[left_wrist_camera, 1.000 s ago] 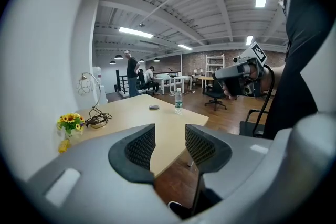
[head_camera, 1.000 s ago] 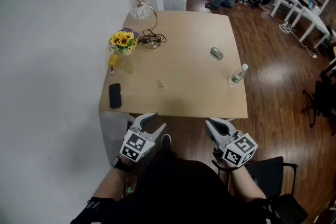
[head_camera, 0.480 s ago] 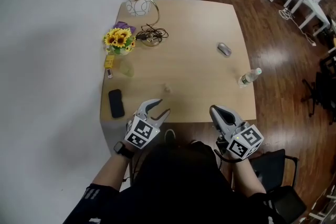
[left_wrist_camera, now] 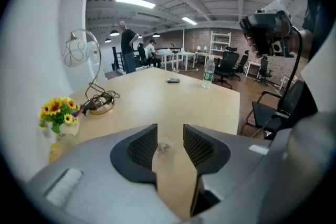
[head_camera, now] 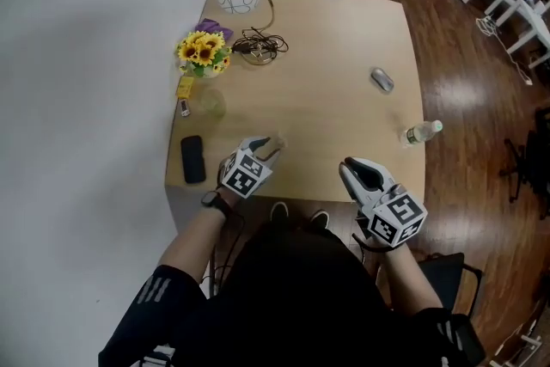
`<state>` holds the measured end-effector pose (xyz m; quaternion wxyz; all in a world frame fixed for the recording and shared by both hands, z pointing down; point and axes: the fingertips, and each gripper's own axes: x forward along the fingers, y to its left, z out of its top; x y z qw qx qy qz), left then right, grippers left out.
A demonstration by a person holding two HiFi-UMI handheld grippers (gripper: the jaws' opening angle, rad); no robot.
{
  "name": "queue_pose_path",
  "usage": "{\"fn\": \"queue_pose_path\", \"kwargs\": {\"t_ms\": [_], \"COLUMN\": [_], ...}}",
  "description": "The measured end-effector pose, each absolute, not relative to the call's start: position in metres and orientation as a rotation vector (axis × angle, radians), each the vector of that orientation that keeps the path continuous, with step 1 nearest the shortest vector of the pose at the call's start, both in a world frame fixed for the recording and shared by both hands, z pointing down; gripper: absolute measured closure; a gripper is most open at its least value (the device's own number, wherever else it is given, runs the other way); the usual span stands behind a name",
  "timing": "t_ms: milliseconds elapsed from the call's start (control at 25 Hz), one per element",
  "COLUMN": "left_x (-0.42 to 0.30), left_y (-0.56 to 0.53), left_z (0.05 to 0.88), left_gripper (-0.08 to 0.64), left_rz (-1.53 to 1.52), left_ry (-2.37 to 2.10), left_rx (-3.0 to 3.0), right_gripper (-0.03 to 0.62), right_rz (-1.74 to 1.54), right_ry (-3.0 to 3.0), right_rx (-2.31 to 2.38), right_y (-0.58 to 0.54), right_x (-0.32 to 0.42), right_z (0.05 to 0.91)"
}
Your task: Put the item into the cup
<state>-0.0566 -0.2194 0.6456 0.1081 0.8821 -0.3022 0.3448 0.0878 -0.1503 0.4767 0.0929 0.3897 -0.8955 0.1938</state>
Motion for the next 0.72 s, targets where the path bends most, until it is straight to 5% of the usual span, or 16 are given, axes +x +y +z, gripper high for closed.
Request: {"fn": "queue_pose_path", "kwargs": {"t_ms": [720], "left_x": [-0.037], "left_y": [-0.264], "left_z": [0.772], "left_gripper": [0.462], "left_rz": [1.428], "left_ry": [-0.751], "left_rx": [2.422], "right_gripper": [0.511], "right_rz": [0.674], "right_ry": [-2.567], "right_rx": [1.117], "right_y": [-0.173], "right_x": [0.094], "right_z": [0.528]}}
